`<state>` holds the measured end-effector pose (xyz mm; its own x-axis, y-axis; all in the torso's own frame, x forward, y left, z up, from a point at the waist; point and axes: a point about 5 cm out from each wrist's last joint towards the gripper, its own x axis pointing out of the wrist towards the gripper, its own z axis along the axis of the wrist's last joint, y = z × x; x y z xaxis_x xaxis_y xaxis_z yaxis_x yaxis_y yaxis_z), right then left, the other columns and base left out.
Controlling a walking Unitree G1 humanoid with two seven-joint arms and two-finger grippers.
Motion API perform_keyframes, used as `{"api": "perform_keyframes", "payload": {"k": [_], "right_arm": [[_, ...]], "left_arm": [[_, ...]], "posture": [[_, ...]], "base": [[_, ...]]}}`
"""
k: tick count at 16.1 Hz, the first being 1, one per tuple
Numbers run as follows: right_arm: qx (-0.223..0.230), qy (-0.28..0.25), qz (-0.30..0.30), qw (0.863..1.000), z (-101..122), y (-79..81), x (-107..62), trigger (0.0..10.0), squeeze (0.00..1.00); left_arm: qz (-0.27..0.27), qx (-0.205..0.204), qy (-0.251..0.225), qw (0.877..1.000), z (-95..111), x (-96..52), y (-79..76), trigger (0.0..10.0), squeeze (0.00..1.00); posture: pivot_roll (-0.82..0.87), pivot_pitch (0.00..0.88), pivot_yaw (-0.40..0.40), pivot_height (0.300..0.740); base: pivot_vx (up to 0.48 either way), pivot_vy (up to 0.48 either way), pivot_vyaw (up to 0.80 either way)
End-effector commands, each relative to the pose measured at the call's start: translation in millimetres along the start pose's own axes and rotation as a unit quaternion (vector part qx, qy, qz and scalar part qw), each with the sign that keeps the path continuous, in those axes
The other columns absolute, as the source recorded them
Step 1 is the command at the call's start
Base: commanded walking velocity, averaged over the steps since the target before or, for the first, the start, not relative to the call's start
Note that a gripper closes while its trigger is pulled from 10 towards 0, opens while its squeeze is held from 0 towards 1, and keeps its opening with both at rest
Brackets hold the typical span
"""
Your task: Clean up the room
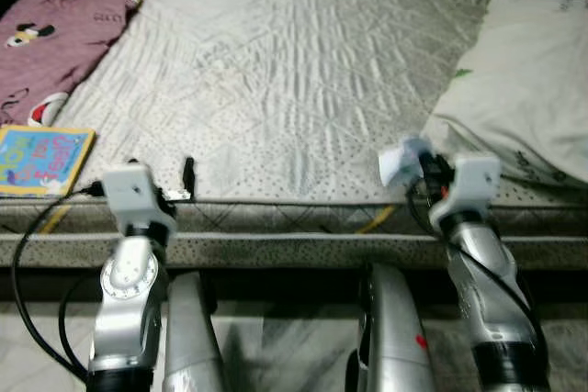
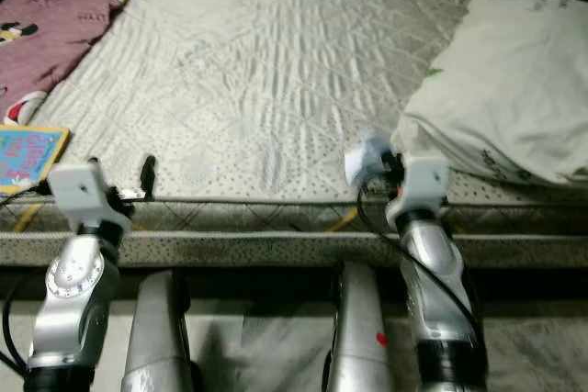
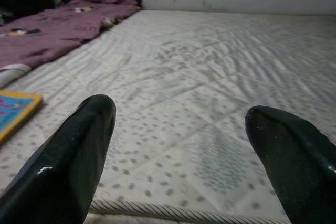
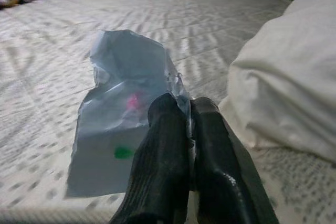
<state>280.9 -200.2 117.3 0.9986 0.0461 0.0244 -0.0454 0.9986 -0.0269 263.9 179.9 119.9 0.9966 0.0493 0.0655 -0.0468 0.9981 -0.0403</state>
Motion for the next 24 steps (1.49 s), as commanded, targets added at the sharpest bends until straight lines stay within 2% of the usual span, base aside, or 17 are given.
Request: {"api": "perform_keyframes", "payload": {"k": [1,3,5,6,9,10,11,13,15,18,24], "right_arm": [[0.004,-0.022,0.029,0.999,15.8,8.7,-1.6,10.0,0.00],[0.008,-0.019,0.069,0.997,22.0,21.2,-8.0,10.0,0.00],[0.023,0.016,0.093,0.995,17.2,32.6,-14.4,10.0,0.00],[0.014,0.027,0.096,0.995,13.4,33.8,-12.5,10.0,0.00],[0.029,0.041,0.065,0.997,10.1,32.1,-7.5,10.0,0.00],[0.048,0.046,0.033,0.997,8.0,32.4,-4.7,10.0,0.00],[0.060,0.040,0.020,0.997,6.6,35.7,-2.7,10.0,0.00],[0.054,0.032,0.012,0.998,6.5,41.9,-1.6,10.0,0.00],[0.061,0.024,0.033,0.997,8.6,51.1,-0.2,10.0,0.00],[0.070,0.003,0.044,0.997,16.1,53.3,4.3,10.0,0.00],[0.069,-0.004,0.057,0.996,18.7,58.0,7.6,10.0,0.00]], "left_arm": [[-0.021,0.002,-0.013,1.000,9.0,-0.9,-5.6,10.0,0.00],[-0.046,-0.002,-0.020,0.999,13.1,-4.4,-9.0,10.0,0.00],[-0.050,0.002,-0.005,0.999,10.3,-10.6,-9.9,10.0,0.00],[-0.053,0.005,0.003,0.999,8.0,-11.8,-10.0,10.0,0.00],[-0.038,-0.008,0.011,0.999,6.7,-14.8,-4.6,10.0,0.00],[-0.030,-0.017,0.010,0.999,6.6,-16.1,-3.2,10.0,0.00],[-0.024,-0.012,0.011,1.000,5.6,-18.2,-3.4,10.0,0.00],[-0.024,-0.017,0.016,0.999,2.8,-21.9,-3.4,10.0,0.00],[-0.024,-0.021,0.019,0.999,0.8,-19.5,-3.1,10.0,0.00],[-0.028,-0.024,0.021,0.999,2.1,-18.3,-6.4,10.0,0.00],[-0.032,-0.031,0.027,0.999,-1.9,-18.7,-8.4,10.0,0.00]], "posture": [[-0.10,0.000,0.003,0.477],[-0.10,0.000,0.020,0.477],[-0.09,0.000,0.046,0.477],[-0.09,0.000,0.044,0.477],[-0.08,0.000,0.029,0.477],[-0.08,0.000,0.019,0.477],[-0.08,0.000,0.015,0.477],[-0.09,0.000,0.014,0.477],[-0.09,0.000,0.009,0.477],[-0.09,0.000,0.004,0.482],[-0.10,0.000,-0.005,0.547]], "base": [[0.000,0.000,0.00],[0.000,0.000,0.00],[0.000,0.000,0.00],[0.000,0.000,0.00],[0.000,0.000,-0.80],[0.000,0.000,-0.80],[0.000,0.000,-0.80],[0.000,0.000,0.00],[0.000,0.000,0.00],[0.000,0.000,0.00],[0.000,0.000,0.00]]}}
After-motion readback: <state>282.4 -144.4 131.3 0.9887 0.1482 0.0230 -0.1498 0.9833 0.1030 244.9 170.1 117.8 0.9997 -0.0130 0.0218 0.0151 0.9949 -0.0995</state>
